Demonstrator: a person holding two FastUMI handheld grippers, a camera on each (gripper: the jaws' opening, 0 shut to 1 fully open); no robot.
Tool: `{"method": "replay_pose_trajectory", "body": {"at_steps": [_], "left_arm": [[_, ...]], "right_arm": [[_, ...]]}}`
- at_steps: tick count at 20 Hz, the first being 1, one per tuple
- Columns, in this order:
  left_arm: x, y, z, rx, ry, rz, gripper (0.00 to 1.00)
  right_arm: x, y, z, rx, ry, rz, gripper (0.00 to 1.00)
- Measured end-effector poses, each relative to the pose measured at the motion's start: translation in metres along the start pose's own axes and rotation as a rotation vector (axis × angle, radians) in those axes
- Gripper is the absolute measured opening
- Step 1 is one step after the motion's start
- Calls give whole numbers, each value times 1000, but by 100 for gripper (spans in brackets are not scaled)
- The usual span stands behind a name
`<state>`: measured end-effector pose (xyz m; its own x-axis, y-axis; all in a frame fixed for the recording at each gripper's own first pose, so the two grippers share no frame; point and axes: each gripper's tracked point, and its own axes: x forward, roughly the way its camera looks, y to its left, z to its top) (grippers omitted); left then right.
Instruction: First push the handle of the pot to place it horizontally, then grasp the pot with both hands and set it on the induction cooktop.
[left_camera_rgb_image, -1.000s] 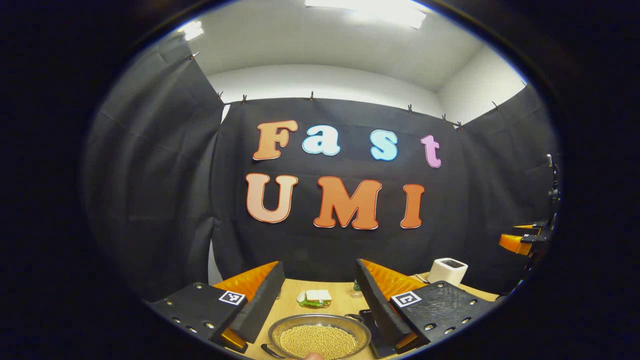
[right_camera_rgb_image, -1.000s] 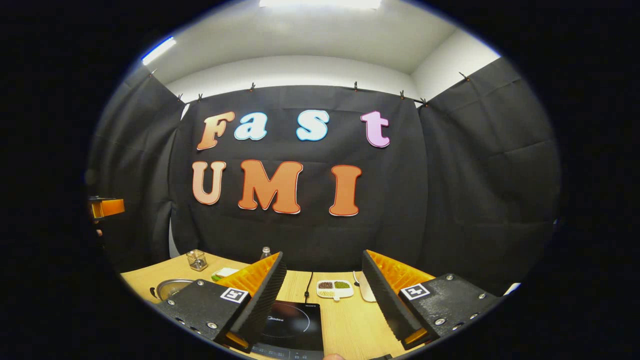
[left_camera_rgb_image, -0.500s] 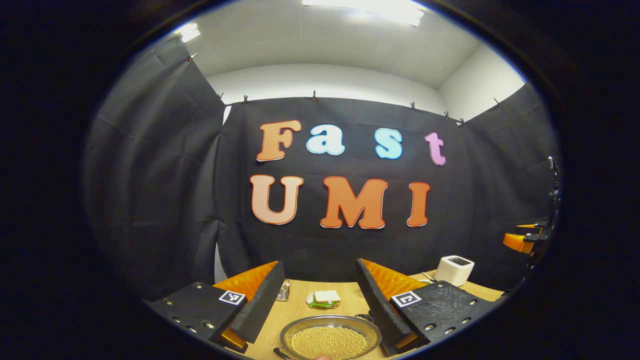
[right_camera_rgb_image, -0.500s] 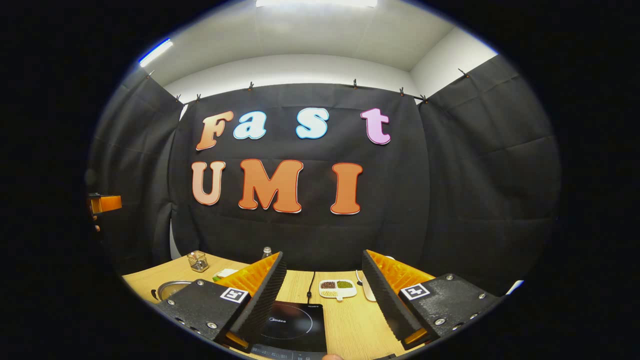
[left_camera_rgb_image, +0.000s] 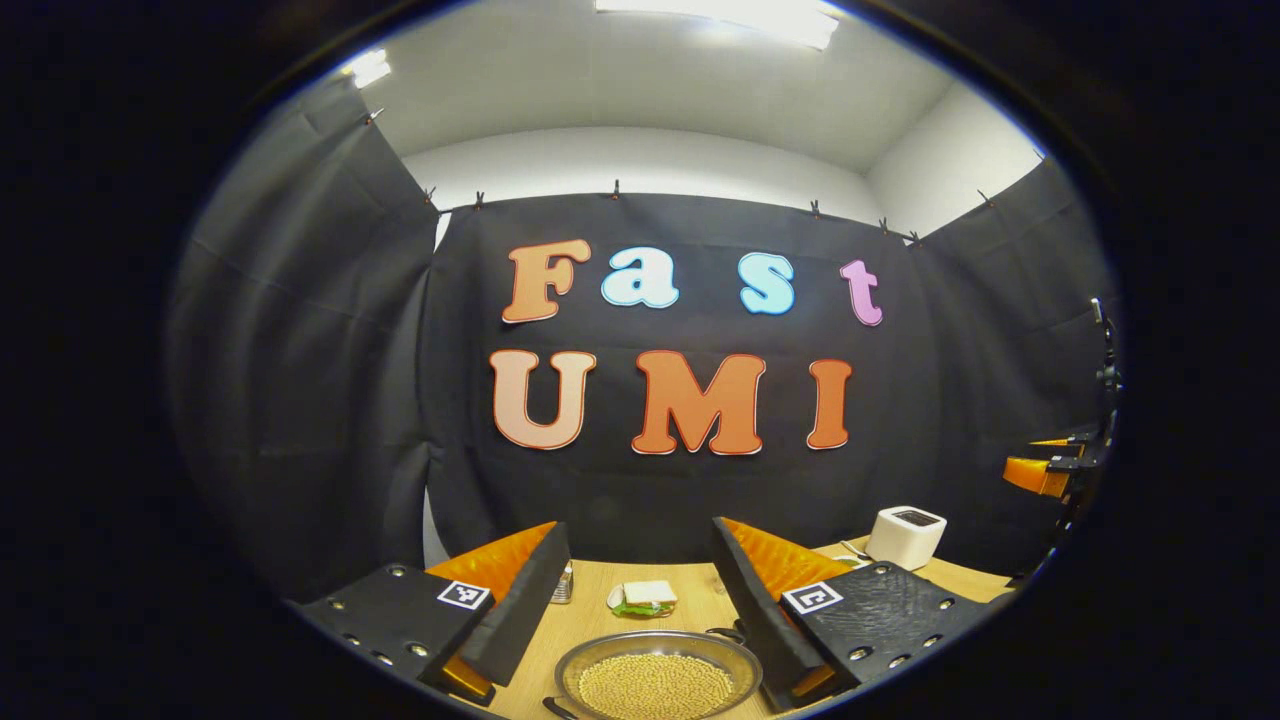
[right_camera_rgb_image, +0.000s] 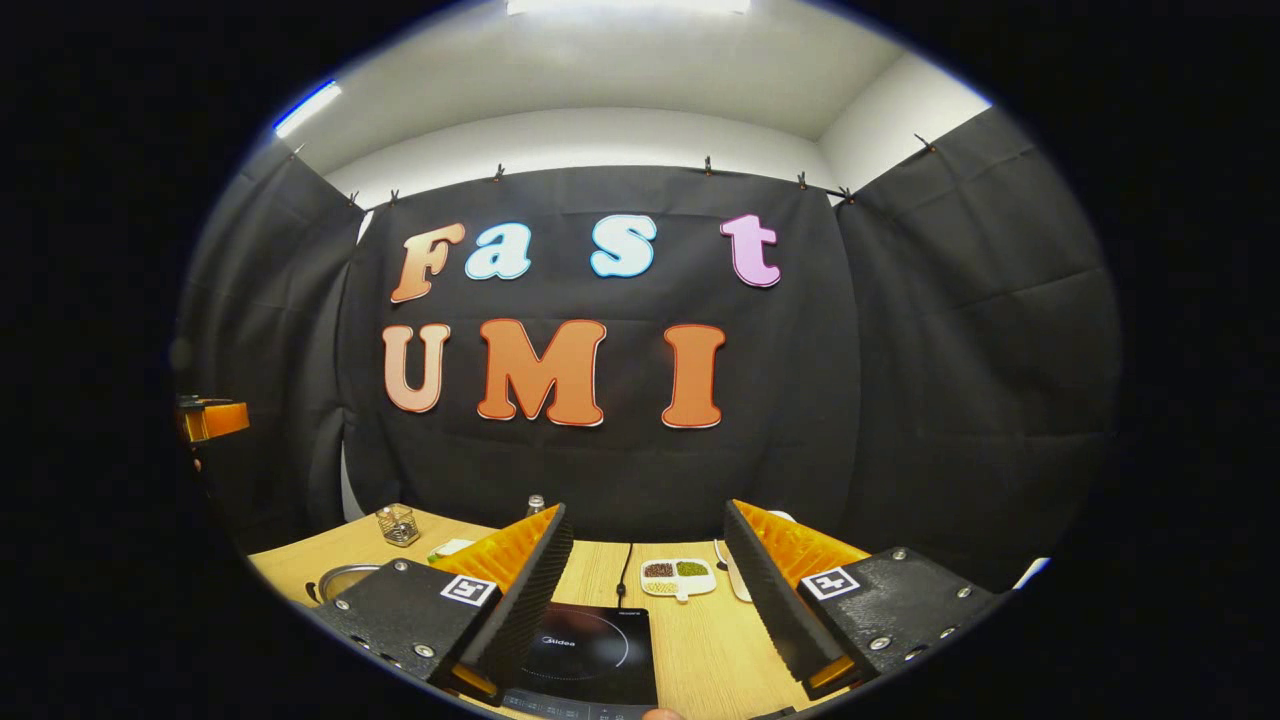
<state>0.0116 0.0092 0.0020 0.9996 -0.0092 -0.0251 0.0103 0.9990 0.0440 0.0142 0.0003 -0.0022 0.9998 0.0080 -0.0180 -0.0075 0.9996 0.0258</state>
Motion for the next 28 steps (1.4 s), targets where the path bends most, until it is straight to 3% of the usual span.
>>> {"method": "replay_pose_trajectory", "body": {"at_steps": [9,10,12,16,18,19,20,23,24,26,27,28], "left_arm": [[-1,-13,-7,49,23,-33,93],[-1,-15,-5,58,14,-38,92],[-2,-15,-4,48,5,-42,72],[-5,-23,-5,33,7,-88,49],[-6,-26,-10,35,12,-106,29],[-5,-21,-10,33,11,-92,23],[-7,-20,-13,31,19,-88,2],[-12,-21,-20,49,26,-100,2],[-13,-20,-21,59,28,-98,2],[-15,-20,-28,64,41,-104,2],[-16,-19,-34,61,54,-105,2],[-17,-17,-41,56,71,-106,2]], "right_arm": [[-2,-6,1,-4,-10,-12,95],[-3,-6,1,-2,-10,-11,100],[-3,-6,1,0,-8,-10,95],[-3,-6,-2,-5,-2,-10,95],[-5,-6,-1,1,-3,-9,95],[-4,-5,-2,3,-4,-9,95],[-4,-4,-2,5,-3,-10,95],[-3,-4,-4,0,0,-11,95],[-2,-3,-4,0,2,-10,100],[-2,2,-7,2,9,-5,95],[-2,3,-8,3,10,-2,100],[-1,5,-8,4,11,-1,95]]}}
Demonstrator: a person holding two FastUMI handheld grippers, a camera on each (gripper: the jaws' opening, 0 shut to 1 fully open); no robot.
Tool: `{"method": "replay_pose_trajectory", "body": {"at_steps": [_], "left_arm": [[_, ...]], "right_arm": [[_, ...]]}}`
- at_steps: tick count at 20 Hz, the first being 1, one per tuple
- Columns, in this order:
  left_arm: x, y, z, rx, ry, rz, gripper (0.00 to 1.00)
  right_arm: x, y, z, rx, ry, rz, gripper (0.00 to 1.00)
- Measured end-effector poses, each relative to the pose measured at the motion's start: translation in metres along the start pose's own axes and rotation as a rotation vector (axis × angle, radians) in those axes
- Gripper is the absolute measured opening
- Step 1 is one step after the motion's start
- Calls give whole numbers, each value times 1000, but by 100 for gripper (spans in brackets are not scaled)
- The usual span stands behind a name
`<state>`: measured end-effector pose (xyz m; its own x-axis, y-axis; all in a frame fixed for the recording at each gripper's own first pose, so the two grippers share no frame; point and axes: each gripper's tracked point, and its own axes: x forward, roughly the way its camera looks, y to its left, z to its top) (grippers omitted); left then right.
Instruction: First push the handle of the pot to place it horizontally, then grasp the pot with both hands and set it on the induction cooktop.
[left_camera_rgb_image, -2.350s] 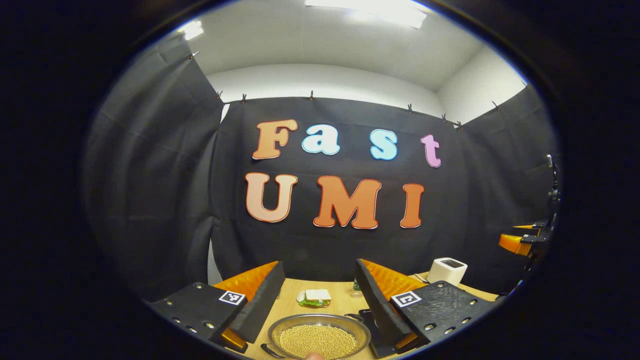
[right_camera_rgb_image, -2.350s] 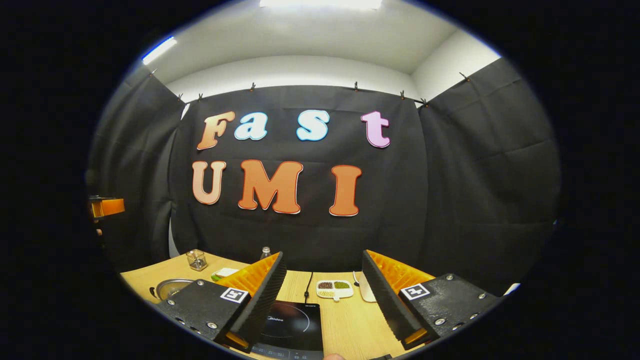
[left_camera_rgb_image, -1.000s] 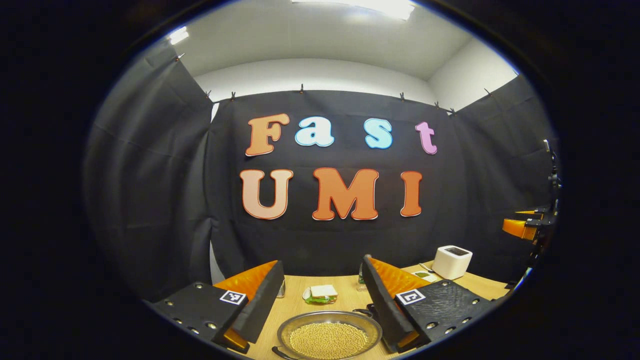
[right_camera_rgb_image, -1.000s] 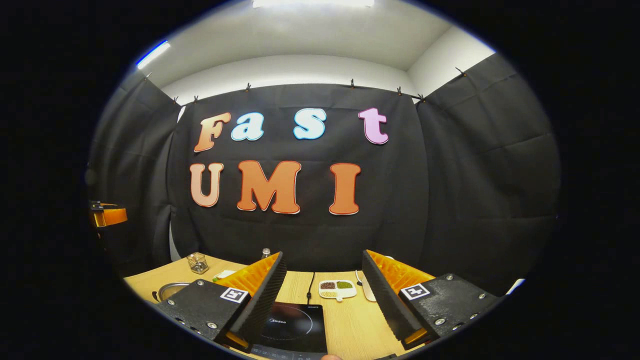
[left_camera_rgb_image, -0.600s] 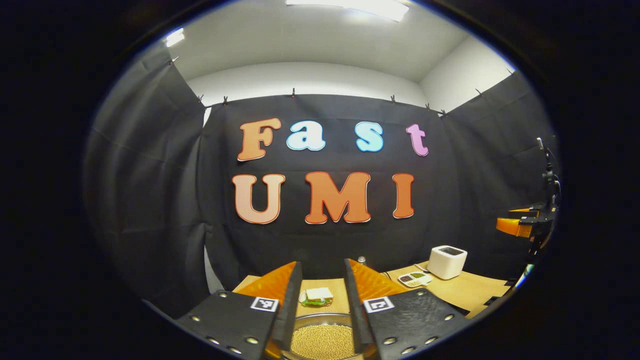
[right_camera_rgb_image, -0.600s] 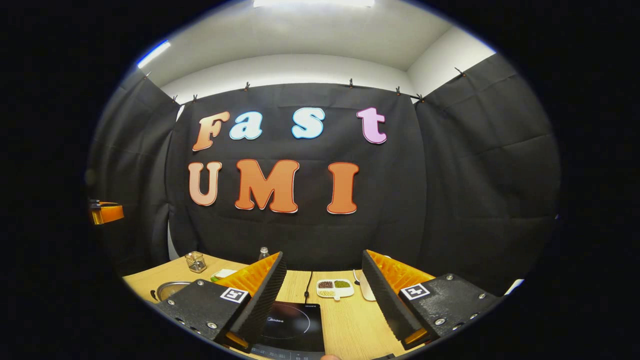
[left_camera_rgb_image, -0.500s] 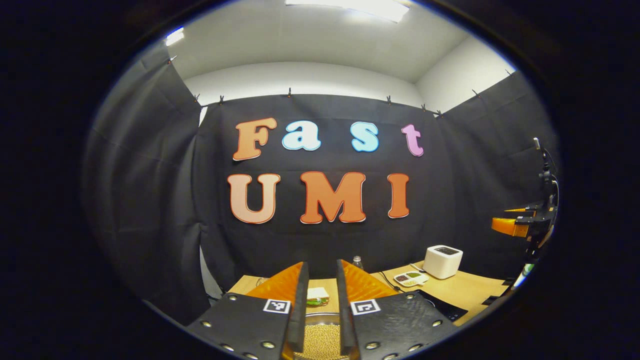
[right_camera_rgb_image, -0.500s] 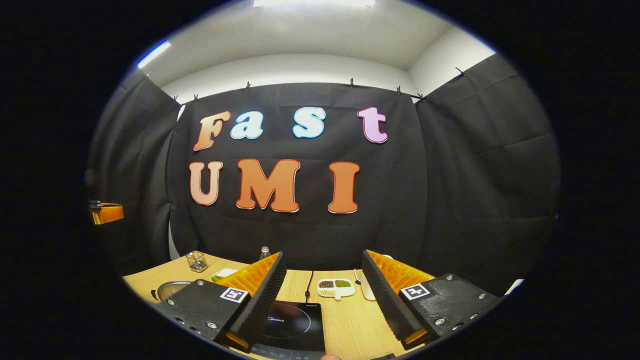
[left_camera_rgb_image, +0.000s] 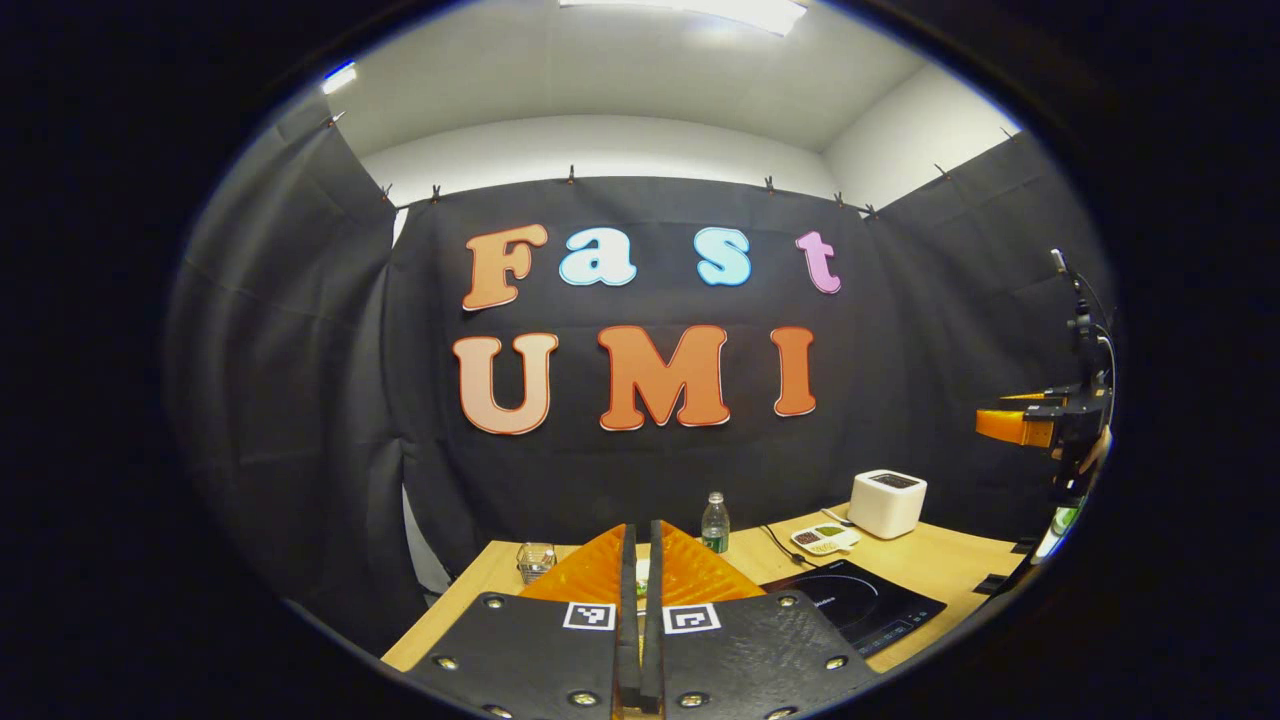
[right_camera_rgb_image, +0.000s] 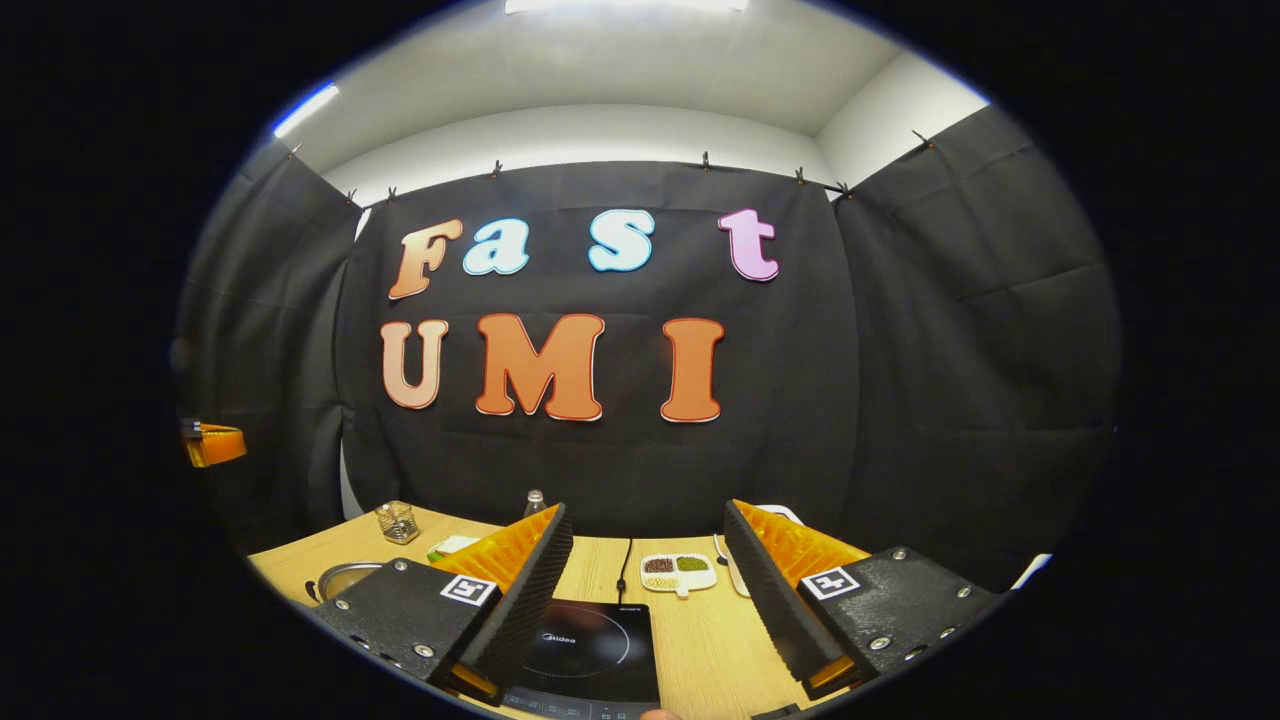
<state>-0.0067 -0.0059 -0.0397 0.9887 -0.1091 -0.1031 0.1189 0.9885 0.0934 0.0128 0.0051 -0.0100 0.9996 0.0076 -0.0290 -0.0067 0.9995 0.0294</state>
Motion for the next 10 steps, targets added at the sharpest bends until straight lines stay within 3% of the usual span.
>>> {"method": "replay_pose_trajectory", "body": {"at_steps": [1,2,10], "left_arm": [[-1,1,-8,-4,16,0,2],[-1,4,-16,-7,34,4,2],[-16,17,-83,-40,173,25,2]], "right_arm": [[2,2,-1,-1,2,3,100],[3,4,-1,-1,3,6,95],[15,19,-13,3,26,29,95]]}}
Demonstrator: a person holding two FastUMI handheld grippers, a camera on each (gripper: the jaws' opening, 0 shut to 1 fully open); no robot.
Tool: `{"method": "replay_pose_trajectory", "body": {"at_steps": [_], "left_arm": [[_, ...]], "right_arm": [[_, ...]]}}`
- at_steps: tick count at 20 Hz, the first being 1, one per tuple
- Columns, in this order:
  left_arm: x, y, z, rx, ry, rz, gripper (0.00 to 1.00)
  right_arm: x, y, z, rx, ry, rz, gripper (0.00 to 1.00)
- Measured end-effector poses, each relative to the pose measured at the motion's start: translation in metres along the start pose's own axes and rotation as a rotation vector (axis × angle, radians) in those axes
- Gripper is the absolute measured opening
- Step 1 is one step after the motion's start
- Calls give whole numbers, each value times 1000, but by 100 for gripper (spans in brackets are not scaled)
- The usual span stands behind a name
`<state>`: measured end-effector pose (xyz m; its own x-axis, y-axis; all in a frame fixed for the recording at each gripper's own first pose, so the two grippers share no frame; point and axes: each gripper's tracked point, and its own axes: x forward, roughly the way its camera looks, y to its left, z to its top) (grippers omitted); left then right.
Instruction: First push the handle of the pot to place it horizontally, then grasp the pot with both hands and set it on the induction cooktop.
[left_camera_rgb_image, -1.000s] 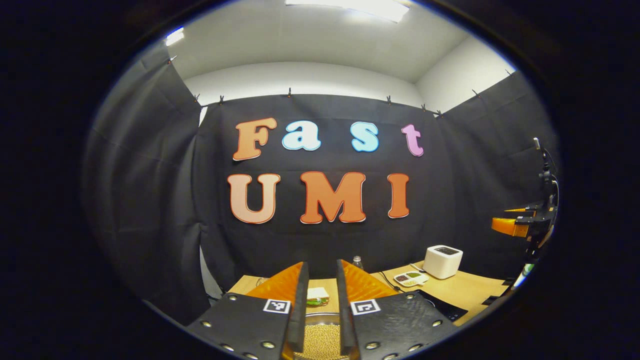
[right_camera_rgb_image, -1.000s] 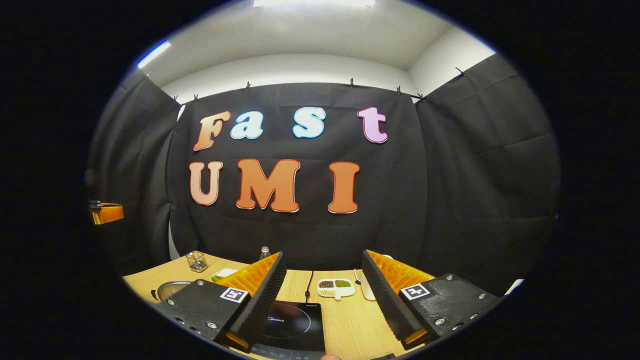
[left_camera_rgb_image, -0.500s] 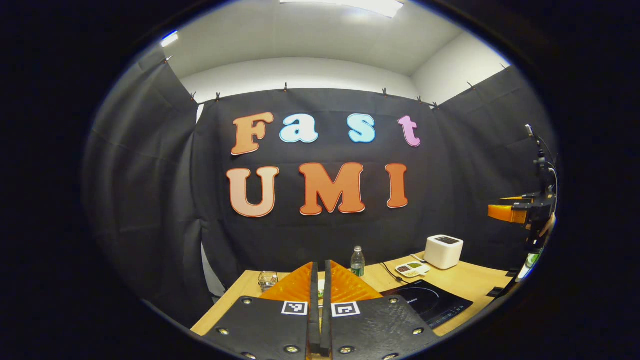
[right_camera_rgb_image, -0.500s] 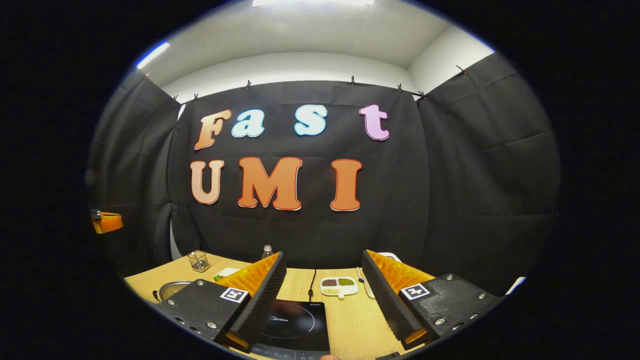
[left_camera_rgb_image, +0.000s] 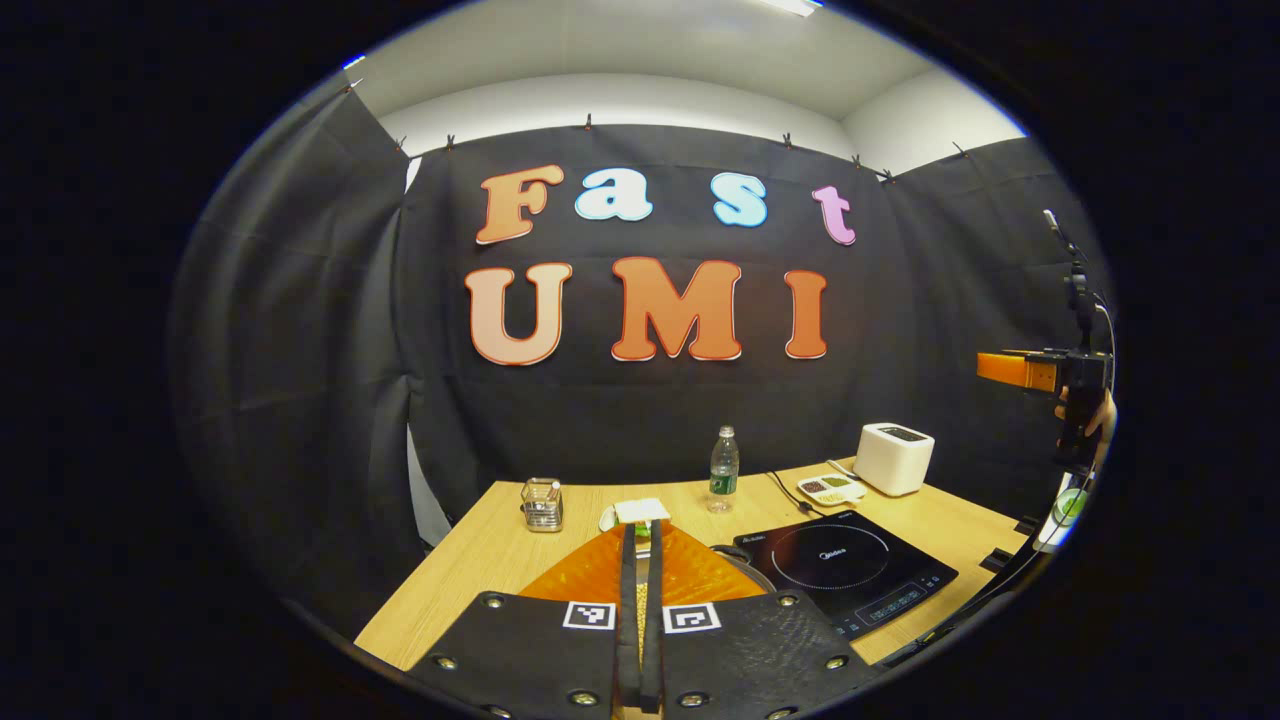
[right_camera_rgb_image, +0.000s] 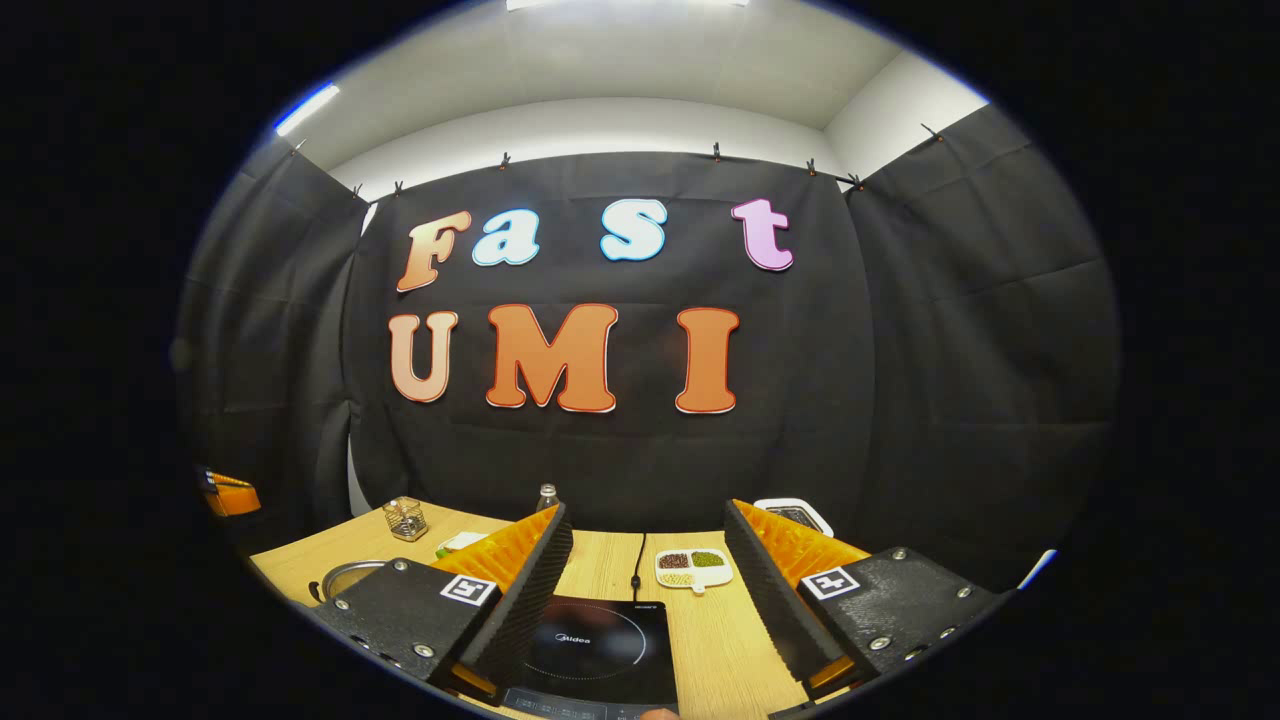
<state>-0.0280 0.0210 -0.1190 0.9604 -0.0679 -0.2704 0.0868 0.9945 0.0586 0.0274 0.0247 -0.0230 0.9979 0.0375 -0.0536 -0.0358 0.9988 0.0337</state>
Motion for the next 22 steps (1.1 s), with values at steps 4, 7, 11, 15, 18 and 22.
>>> {"method": "replay_pose_trajectory", "body": {"at_steps": [4,7,11,15,18,22], "left_arm": [[-1,10,-38,-9,79,26,2],[-4,7,-76,-32,153,15,2],[-11,13,-107,-59,217,31,3],[-20,19,-139,-89,275,49,3],[-27,26,-163,-121,323,73,2],[-32,29,-196,-153,389,87,2]], "right_arm": [[8,5,-7,-12,6,10,95],[11,10,-11,-17,7,18,95],[15,14,-17,-21,20,22,95],[17,20,-24,-20,30,30,95],[19,24,-28,-22,33,37,95],[21,31,-32,-20,35,47,95]]}}
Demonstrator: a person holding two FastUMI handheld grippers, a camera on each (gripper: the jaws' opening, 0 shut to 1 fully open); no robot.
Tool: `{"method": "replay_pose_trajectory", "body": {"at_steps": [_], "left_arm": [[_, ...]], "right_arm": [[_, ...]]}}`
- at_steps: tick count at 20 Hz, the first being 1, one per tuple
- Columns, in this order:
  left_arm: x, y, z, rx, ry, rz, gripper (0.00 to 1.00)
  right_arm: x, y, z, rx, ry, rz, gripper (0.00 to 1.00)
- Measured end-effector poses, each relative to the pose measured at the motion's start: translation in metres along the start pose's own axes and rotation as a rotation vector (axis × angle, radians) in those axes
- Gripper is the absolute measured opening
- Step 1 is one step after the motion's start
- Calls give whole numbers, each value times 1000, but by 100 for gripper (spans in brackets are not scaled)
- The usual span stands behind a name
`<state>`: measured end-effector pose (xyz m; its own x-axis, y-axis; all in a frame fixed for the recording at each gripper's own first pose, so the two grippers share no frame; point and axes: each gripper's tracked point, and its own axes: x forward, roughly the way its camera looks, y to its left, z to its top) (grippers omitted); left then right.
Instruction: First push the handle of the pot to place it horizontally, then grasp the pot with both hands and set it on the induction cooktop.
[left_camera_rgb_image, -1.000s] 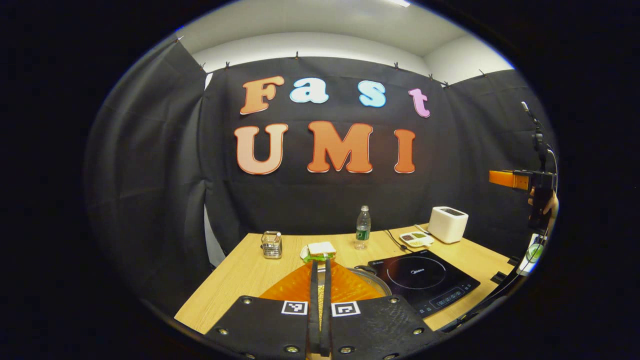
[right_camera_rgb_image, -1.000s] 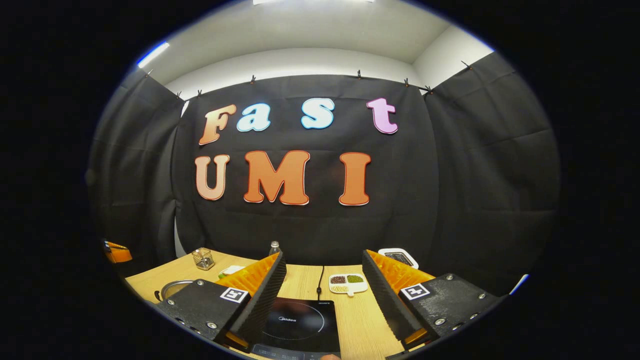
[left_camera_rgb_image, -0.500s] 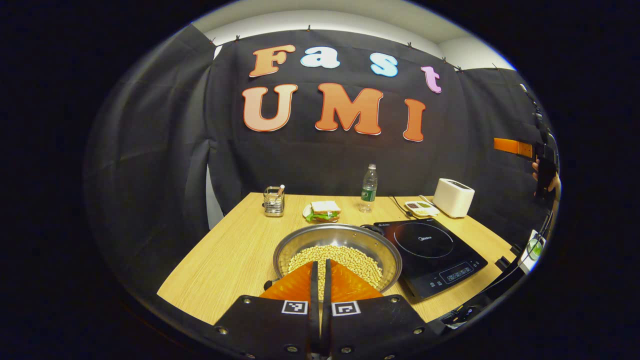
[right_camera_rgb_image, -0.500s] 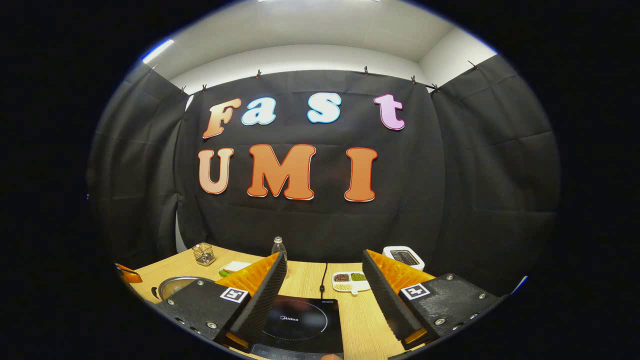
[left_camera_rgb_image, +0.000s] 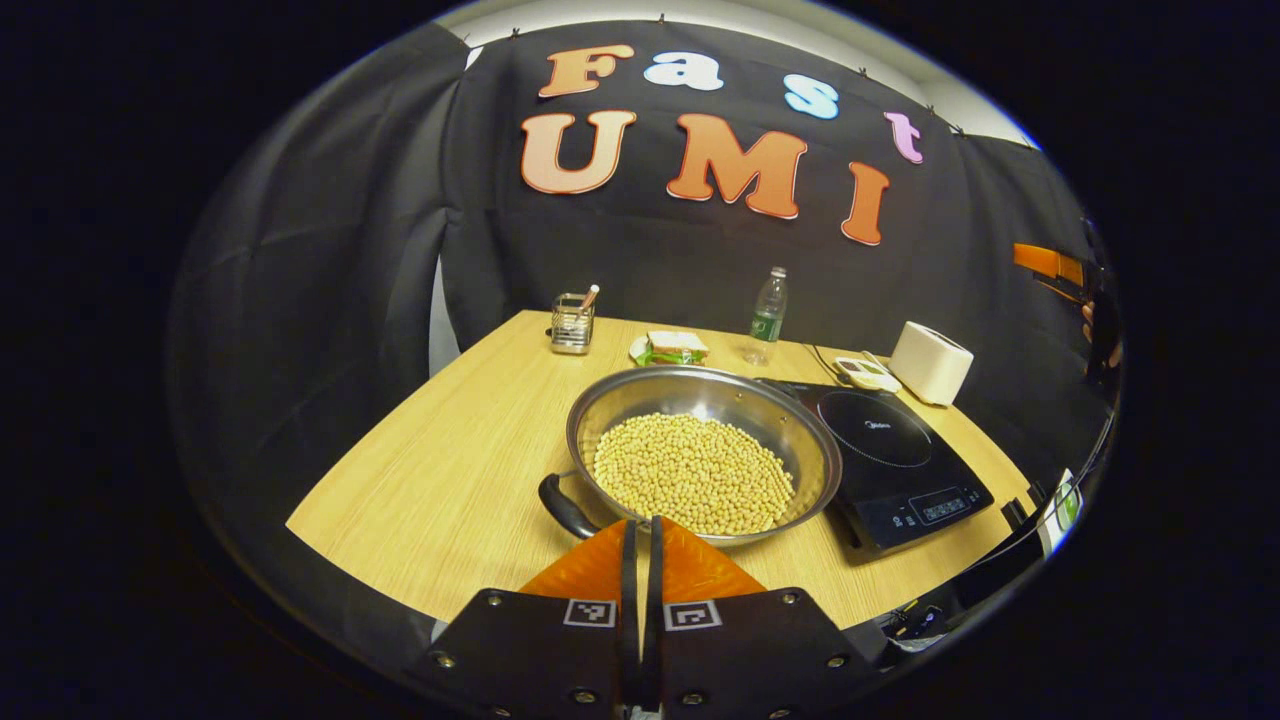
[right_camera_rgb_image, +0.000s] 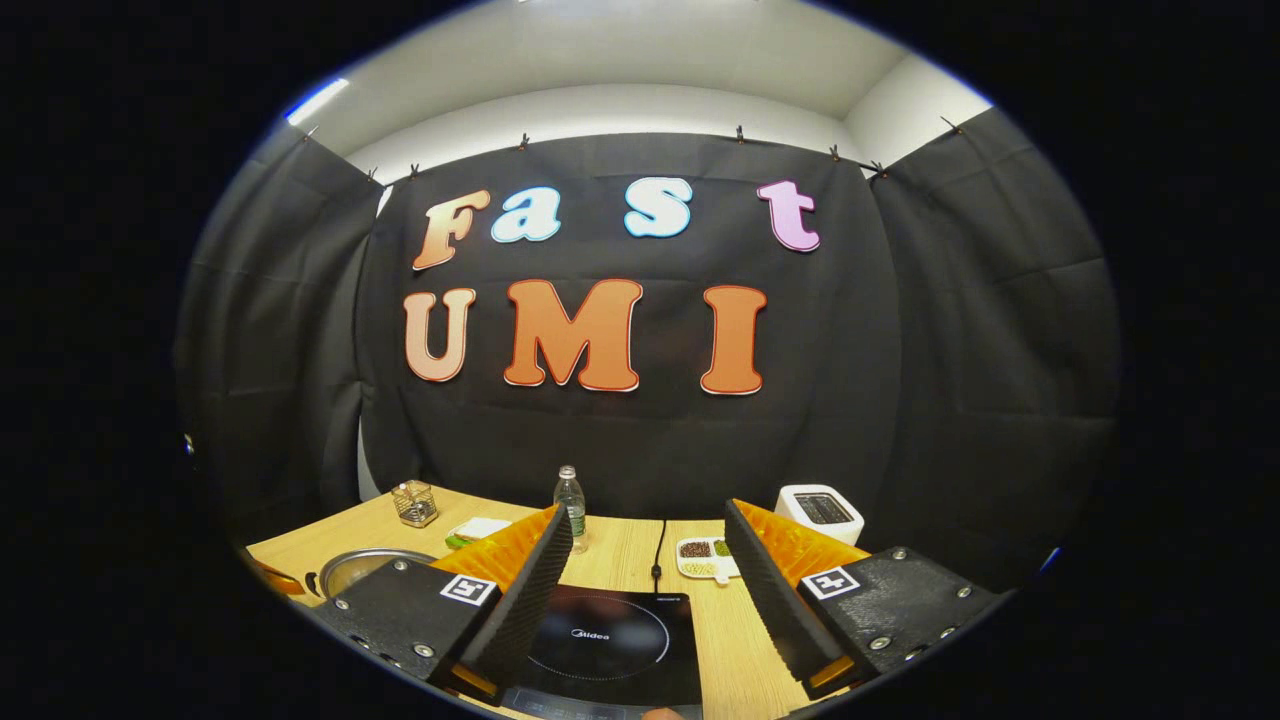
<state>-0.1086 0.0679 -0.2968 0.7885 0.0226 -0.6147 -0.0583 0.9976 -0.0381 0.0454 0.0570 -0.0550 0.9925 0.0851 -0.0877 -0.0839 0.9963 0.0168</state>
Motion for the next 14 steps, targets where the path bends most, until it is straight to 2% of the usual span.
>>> {"method": "replay_pose_trajectory", "body": {"at_steps": [5,11,13,14], "left_arm": [[15,6,-30,-22,77,11,2],[38,13,-46,-48,127,26,3],[45,18,-46,-53,131,33,2],[49,20,-45,-53,130,39,2]], "right_arm": [[2,7,-10,-9,25,16,95],[4,4,-13,-1,30,-3,95],[5,2,-13,-5,29,-12,100],[5,0,-14,-6,31,-15,96]]}}
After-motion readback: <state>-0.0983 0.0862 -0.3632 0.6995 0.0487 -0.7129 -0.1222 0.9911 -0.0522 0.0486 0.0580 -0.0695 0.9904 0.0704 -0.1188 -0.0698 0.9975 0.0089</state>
